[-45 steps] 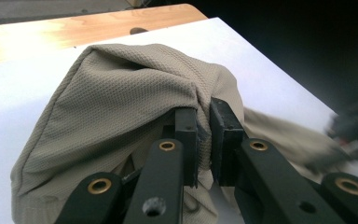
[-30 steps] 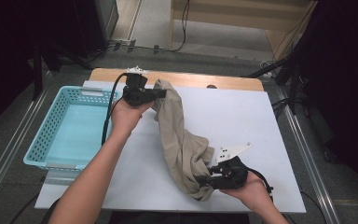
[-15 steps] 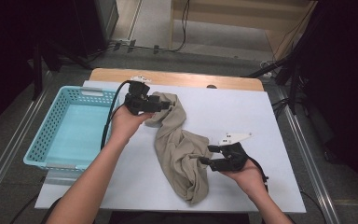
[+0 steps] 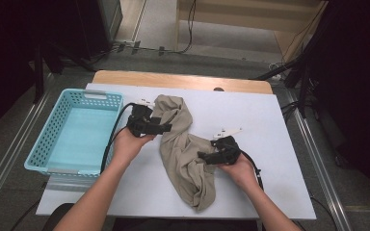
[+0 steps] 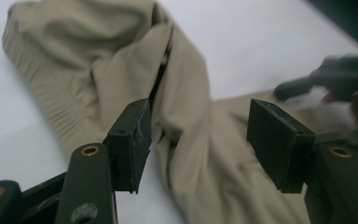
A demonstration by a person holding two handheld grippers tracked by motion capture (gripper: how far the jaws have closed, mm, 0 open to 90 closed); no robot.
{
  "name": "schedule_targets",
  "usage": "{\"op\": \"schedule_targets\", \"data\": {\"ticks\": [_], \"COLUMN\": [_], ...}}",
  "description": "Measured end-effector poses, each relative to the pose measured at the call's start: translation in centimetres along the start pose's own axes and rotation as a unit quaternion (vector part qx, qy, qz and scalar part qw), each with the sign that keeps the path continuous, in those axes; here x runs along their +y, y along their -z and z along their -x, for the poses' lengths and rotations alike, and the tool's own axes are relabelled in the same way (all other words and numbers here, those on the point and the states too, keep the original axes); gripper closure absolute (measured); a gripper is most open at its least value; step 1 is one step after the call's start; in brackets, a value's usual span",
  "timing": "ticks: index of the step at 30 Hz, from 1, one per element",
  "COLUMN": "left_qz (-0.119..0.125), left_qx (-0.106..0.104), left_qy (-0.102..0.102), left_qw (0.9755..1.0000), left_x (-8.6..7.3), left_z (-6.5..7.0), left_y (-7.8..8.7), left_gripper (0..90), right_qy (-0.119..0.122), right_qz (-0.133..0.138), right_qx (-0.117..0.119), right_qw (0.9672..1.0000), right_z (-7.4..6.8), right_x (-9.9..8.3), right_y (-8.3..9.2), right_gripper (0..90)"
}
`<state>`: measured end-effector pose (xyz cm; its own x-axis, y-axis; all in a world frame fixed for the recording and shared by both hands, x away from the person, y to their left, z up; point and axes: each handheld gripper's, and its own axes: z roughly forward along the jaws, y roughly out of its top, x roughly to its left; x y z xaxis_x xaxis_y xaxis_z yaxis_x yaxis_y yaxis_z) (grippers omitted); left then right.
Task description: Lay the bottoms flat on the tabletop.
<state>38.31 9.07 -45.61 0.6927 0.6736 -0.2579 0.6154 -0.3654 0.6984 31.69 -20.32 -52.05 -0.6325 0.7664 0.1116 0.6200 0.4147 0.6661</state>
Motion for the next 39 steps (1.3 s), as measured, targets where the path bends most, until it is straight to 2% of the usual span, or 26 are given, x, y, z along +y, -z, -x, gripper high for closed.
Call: {"op": "schedule_targets", "data": {"ticks": [2,3,4,5,6,7,8,10,13,16,19,24,28,30,31,32,33,34,35,36,37,38,39], "left_qz": [-0.005,-0.007,-0.008,-0.008,-0.011,-0.015,-0.019,-0.02,-0.015,-0.011,-0.009,-0.017,-0.037,-0.047,-0.055,-0.059,-0.066,-0.062,-0.054,-0.054,-0.048,-0.052,-0.052], "left_qx": [-0.005,-0.008,-0.011,-0.014,-0.015,-0.014,-0.011,-0.006,-0.018,-0.013,-0.01,-0.007,0.009,0.014,0.015,0.013,0.011,0.016,0.012,0.005,0.002,-0.014,-0.018], "left_qy": [0.005,0.008,0.011,0.014,0.013,0.01,0.004,-0.004,-0.001,-0.007,0.0,0.002,-0.005,-0.001,0.002,0.01,0.013,0.014,0.011,0.017,0.022,0.026,0.021], "left_qw": [1.0,0.9999,0.9999,0.9998,0.9997,0.9997,0.9997,0.9998,0.9997,0.9998,0.9999,0.9998,0.9993,0.9988,0.9984,0.9981,0.9977,0.9979,0.9984,0.9984,0.9986,0.9982,0.9982], "left_x": [-0.3,-0.5,-0.6,-0.7,-0.7,-0.8,-0.8,-0.9,-0.9,-1.1,-1.3,-1.5,-1.9,-2.1,-2.2,-2.3,-2.5,-2.6,-2.8,-2.9,-3.0,-3.2,-3.4], "left_z": [-0.1,-0.1,-0.1,-0.1,0.0,0.1,0.2,0.3,0.1,0.0,-0.2,-0.3,-0.1,-0.3,-0.5,-0.6,-0.7,-0.6,-0.4,-0.3,-0.1,0.1,0.4], "left_y": [-0.5,-0.7,-0.9,-1.2,-1.4,-1.6,-1.7,-1.9,-2.1,-2.3,-2.4,-2.8,-3.2,-3.5,-3.6,-3.9,-4.1,-4.2,-4.3,-4.4,-4.5,-4.6,-4.6], "left_gripper": [40.1,39.6,39.6,39.7,39.7,39.7,39.7,39.8,39.2,38.0,38.0,38.1,38.1,38.1,38.2,39.0,41.2,41.2,45.0,53.2,50.4,64.4,72.7], "right_qy": [0.03,0.024,0.015,0.019,0.019,-0.001,-0.001,-0.015,-0.007,0.006,0.012,0.017,0.011,0.008,0.014,0.022,0.028,0.028,0.023,0.018,0.011,-0.006,-0.016], "right_qz": [0.005,0.025,0.03,0.027,0.027,0.005,0.005,-0.02,-0.058,-0.077,-0.077,-0.07,-0.09,-0.09,-0.085,-0.074,-0.05,-0.05,-0.032,-0.007,0.011,0.034,0.034], "right_qx": [-0.026,-0.011,-0.014,-0.011,-0.011,0.009,0.009,0.033,0.055,0.065,0.077,0.091,0.124,0.135,0.136,0.121,0.092,0.092,0.077,0.069,0.07,0.06,0.054], "right_qw": [0.9992,0.9993,0.9993,0.9994,0.9994,0.9999,0.9999,0.9992,0.9968,0.9949,0.994,0.9933,0.9882,0.9867,0.9871,0.9897,0.9941,0.9941,0.9962,0.9974,0.9974,0.9976,0.9978], "right_z": [-0.6,-1.1,-1.3,-1.3,-1.3,-1.3,-1.3,-1.3,-1.9,-2.8,-4.0,-4.9,-5.6,-5.9,-5.9,-5.9,-5.5,-5.5,-5.1,-4.6,-4.1,-3.3,-3.0], "right_x": [-0.4,-0.9,-1.1,-1.1,-1.1,-0.9,-0.9,-1.0,-1.6,-2.7,-4.2,-5.6,-6.9,-7.2,-7.3,-7.3,-6.9,-6.9,-6.6,-6.4,-6.2,-5.9,-5.7], "right_y": [-0.1,0.0,0.1,0.2,0.2,0.8,0.8,1.4,2.8,4.5,6.4,8.1,9.1,9.7,9.9,10.1,10.4,10.4,10.5,10.7,10.8,10.8,10.6], "right_gripper": [27.6,44.8,48.1,59.2,59.2,74.0,74.0,79.0,79.5,79.6,79.6,79.6,79.9,79.8,78.6,70.2,57.5,57.5,50.4,48.9,49.1,49.1,49.0]}}
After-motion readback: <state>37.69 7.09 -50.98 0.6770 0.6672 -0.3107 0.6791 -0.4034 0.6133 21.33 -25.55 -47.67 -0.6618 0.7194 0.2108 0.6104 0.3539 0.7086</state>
